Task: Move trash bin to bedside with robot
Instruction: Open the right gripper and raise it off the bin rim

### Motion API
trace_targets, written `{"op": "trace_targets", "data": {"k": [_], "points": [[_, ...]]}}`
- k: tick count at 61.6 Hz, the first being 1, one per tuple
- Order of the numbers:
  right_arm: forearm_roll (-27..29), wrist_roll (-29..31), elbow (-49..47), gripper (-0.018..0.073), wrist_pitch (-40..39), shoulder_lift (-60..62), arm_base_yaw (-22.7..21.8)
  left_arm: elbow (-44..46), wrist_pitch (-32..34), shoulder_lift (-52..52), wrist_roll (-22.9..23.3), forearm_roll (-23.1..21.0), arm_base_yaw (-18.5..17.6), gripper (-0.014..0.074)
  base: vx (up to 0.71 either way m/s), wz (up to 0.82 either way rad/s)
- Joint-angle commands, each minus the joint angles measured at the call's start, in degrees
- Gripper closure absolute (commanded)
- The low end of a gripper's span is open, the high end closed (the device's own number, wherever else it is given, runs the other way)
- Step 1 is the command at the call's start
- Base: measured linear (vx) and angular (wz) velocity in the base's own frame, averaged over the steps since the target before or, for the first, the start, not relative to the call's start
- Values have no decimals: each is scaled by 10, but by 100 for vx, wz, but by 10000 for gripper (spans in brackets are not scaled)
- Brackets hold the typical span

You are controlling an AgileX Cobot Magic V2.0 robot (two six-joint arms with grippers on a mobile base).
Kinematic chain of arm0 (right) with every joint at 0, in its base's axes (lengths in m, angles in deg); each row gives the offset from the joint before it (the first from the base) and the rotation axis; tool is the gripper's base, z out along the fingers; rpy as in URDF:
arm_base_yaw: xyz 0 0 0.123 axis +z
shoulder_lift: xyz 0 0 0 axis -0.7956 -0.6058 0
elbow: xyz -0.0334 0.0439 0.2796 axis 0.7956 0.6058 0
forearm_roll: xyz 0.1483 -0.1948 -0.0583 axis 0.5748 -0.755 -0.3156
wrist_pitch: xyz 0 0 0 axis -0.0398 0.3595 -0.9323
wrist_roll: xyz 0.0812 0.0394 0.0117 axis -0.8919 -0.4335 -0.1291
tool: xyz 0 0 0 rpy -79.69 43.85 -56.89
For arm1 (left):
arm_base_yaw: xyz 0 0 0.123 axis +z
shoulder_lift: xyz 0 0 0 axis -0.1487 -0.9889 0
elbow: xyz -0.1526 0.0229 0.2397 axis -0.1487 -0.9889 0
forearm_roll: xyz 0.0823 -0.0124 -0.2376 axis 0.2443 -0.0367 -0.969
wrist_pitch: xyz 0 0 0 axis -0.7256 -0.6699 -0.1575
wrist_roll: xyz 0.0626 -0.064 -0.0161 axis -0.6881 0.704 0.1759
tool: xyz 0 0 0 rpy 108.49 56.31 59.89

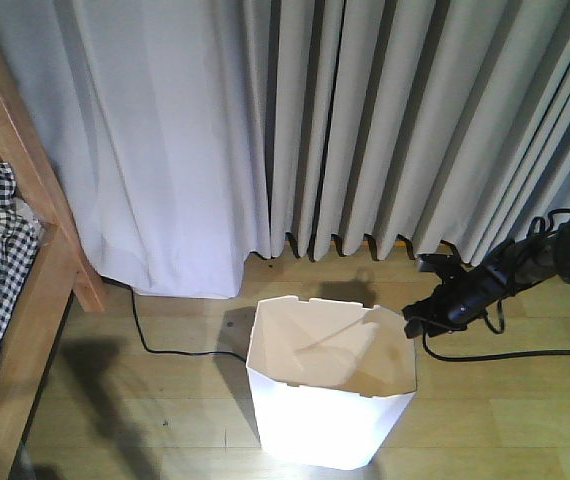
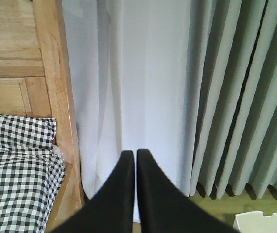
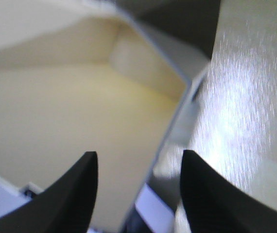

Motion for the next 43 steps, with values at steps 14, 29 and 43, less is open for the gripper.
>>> {"op": "trace_targets", "data": {"k": [14, 29, 43], "points": [[-142, -86, -6, 315, 169, 122, -7, -17, 40, 5, 5, -2, -1, 602, 0, 0], [-154, -108, -6, 357, 226, 267, -7, -17, 40, 5, 5, -2, -1, 602, 0, 0], [-212, -170, -6, 357, 263, 422, -7, -17, 40, 5, 5, -2, -1, 602, 0, 0]]}}
